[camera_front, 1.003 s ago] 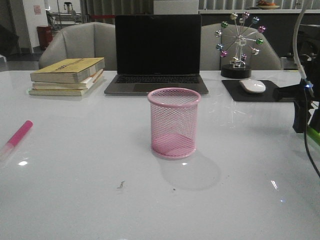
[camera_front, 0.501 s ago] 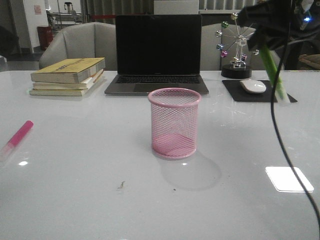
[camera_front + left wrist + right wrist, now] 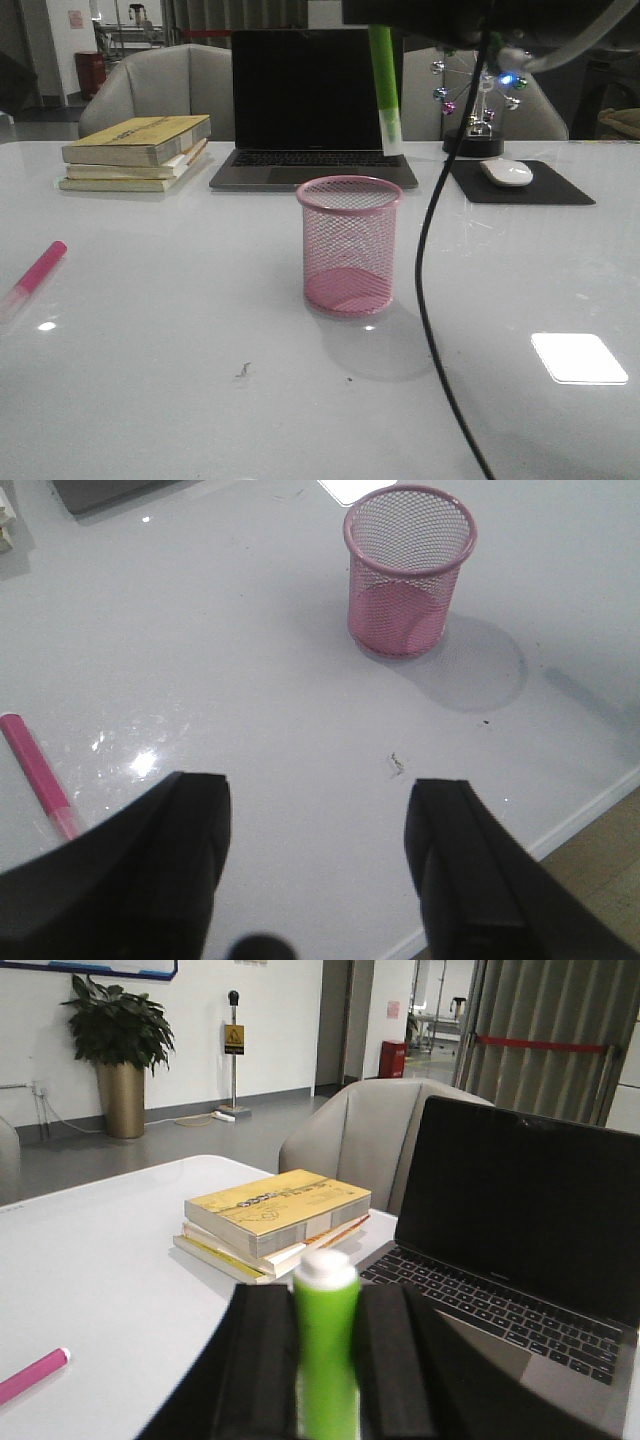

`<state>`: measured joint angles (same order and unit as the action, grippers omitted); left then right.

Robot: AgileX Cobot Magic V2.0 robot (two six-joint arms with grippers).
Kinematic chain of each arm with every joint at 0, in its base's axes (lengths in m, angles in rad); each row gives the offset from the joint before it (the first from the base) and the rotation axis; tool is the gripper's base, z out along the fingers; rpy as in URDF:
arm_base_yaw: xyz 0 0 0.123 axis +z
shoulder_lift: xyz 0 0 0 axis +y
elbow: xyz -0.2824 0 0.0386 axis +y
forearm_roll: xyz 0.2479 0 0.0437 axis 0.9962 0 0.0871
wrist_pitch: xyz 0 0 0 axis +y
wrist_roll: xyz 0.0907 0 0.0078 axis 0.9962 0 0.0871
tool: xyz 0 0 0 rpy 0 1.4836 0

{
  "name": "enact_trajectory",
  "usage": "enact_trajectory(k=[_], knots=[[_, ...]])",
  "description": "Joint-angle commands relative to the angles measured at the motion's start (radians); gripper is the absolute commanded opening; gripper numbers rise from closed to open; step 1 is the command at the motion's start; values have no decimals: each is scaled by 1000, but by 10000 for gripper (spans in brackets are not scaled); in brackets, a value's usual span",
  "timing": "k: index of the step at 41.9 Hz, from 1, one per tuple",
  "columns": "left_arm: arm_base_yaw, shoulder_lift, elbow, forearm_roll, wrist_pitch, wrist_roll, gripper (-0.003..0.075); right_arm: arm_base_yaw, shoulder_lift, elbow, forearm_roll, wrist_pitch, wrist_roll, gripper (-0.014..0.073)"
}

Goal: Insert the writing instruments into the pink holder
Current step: 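Lift the green marker upright and carry it above the pink holder, then lower the green marker into the holder and open the right gripper, then withdraw the right gripper away from the holder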

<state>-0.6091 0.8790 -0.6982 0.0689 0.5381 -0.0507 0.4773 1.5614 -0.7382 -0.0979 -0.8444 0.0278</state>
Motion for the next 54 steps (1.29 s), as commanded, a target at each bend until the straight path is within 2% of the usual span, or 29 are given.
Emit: enact_trajectory(k=[1, 5, 13, 17, 19, 22, 25, 29, 32, 44, 54], knots=[[-10, -4, -31, 2, -66, -3, 433, 1, 29, -23, -13, -186, -1, 110], [-10, -4, -31, 2, -66, -3, 433, 1, 100, -23, -13, -241, -1, 110], [-10, -4, -31, 2, -66, -3, 433, 2, 209, -23, -16, -246, 19, 122], [-10, -4, -31, 2, -66, -3, 433, 4, 229, -23, -24, -239, 57, 226], [-10, -4, -31, 2, -66, -3, 433, 4, 230, -23, -26, -228, 71, 323], [-10, -4, -31, 2, -66, -3, 433, 4, 230, -23, -26, -215, 72, 423], [-10, -4, -31, 2, -66, -3, 433, 4, 221, -23, -26, -207, 72, 461], [-10, -4, -31, 2, -66, -3, 433, 4, 166, -23, -26, -161, 72, 443], [-10, -4, -31, 2, -66, -3, 433, 4, 85, -23, -26, -47, 72, 442], [-10, -4, -31, 2, -66, -3, 433, 4, -356, -23, -26, 684, 71, 442], [-10, -4, -31, 2, -66, -3, 433, 4, -654, -23, 10, 1176, 71, 442]])
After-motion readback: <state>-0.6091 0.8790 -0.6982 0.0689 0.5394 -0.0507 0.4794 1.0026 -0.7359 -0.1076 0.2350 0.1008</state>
